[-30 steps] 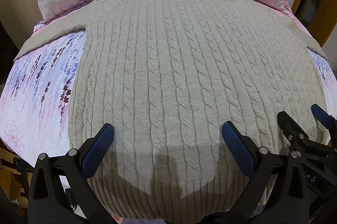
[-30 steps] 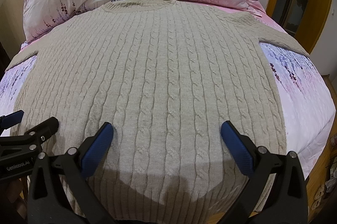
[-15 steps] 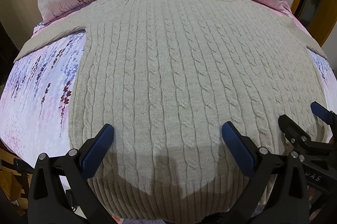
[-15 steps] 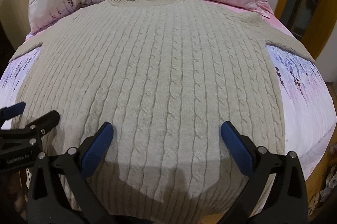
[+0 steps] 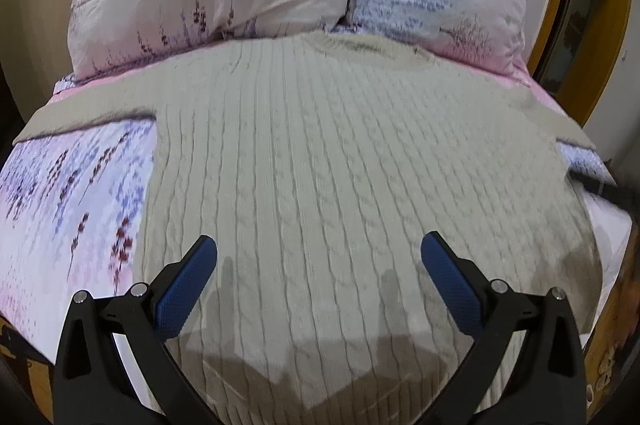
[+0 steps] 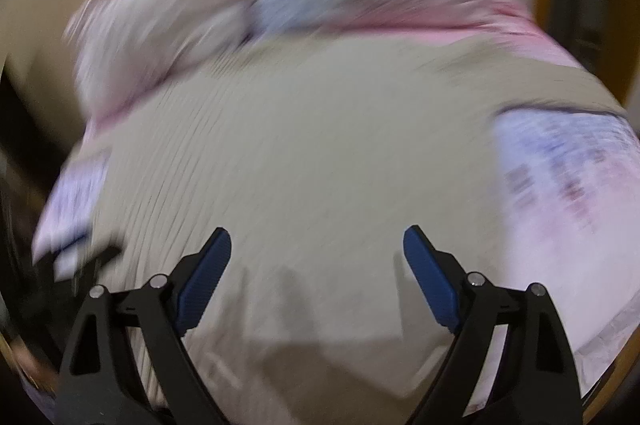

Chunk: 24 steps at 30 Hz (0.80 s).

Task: Fold small clothes
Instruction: 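Move the right gripper to the sweater sleeve cuff and grasp it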

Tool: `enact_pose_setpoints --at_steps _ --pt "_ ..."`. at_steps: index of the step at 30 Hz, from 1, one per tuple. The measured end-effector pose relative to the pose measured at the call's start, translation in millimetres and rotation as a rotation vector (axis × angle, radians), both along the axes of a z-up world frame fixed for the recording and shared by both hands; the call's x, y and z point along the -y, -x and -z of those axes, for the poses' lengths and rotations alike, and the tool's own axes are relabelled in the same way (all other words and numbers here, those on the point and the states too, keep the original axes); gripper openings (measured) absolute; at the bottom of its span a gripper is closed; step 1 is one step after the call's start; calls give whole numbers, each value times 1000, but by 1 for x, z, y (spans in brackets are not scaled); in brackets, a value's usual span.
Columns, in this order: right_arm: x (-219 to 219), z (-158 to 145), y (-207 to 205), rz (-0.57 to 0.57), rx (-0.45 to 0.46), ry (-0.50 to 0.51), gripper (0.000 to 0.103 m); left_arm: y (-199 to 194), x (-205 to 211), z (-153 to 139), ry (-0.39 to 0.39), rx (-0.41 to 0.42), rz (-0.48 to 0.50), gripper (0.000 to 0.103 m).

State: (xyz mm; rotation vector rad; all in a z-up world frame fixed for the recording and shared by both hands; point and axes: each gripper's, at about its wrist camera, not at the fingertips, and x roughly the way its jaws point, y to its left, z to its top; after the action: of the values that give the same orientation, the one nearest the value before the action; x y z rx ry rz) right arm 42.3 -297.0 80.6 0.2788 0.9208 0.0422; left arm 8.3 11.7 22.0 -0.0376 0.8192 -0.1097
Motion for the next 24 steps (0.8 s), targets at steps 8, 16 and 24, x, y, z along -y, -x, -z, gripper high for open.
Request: enact_pose_setpoints --at_steps 8,16,24 --pt "188 15 -61 480 -13 -355 49 -10 -13 -9 162 92 55 102" --pt "236 59 -83 675 -109 -458 37 -25 -18 -16 175 120 58 102" --pt "239 74 -80 686 -67 -502 40 -37 -28 -5 228 81 45 102"
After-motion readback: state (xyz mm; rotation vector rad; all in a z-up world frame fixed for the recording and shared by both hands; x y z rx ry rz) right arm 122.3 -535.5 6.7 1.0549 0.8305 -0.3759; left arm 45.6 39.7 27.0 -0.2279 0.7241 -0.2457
